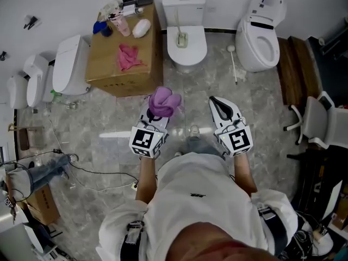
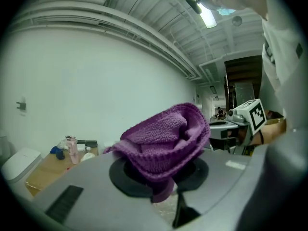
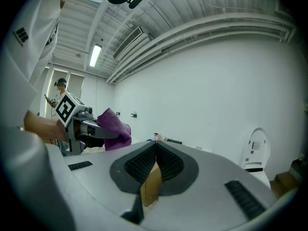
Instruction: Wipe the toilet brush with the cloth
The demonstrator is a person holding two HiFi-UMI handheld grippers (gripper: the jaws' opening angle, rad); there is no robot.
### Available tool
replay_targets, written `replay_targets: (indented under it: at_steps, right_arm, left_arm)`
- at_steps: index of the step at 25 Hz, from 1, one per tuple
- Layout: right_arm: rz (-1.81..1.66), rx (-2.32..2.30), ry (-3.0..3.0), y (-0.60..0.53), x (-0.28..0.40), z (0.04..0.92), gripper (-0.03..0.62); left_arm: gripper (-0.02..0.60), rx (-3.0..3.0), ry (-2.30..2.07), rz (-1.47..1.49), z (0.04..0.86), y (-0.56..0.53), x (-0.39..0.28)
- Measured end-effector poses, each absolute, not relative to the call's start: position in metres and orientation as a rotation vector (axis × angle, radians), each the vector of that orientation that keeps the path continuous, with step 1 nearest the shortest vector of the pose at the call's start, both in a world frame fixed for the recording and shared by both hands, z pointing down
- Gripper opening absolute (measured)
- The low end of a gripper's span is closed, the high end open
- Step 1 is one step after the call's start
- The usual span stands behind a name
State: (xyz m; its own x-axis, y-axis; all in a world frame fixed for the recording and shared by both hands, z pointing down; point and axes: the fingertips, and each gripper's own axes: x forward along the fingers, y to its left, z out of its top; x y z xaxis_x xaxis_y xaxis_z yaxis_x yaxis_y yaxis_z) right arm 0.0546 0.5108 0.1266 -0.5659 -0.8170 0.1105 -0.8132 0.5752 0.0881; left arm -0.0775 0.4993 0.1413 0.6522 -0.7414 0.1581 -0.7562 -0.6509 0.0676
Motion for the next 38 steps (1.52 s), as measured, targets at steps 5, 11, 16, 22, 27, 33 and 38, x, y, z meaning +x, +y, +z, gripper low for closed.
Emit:
replay_targets:
  at_steps: [5, 11, 16, 22, 27, 33, 38]
  right_arm:
    - [-0.022, 1.343, -2.674, 0.472, 0.082, 0.132, -0.003]
    - [-0.021, 1.306, -2.702, 0.439, 0.108, 0.134, -0.003]
    - [-0.026, 1.285, -2.731, 0.416, 0.113, 0.130, -0.003]
    - [-0.023, 1.261, -2.733, 0.387, 0.111, 0.134, -0.003]
    - [-0.020, 1.255, -2.728, 0.355, 0.104, 0.138, -0.003]
    - [-0.007, 1.249, -2.710, 0.302, 0.095, 0.147, -0.003]
    - [0.007, 1.262, -2.695, 0.247, 0.086, 0.149, -0.003]
  left_arm:
    - [0.087, 2.727, -1.270, 0.185, 0.139, 0.462, -0.048]
    - [0.087, 2.715, -1.316, 0.183, 0.136, 0.436, -0.023]
    - [0.087, 2.721, -1.345, 0.178, 0.132, 0.413, -0.015]
    - [0.087, 2.717, -1.354, 0.184, 0.135, 0.384, -0.012]
    - [0.087, 2.713, -1.350, 0.176, 0.139, 0.353, -0.018]
    - [0.087, 2.704, -1.328, 0.176, 0.152, 0.298, -0.024]
    - [0.087, 2.702, -1.317, 0.200, 0.156, 0.241, -0.031]
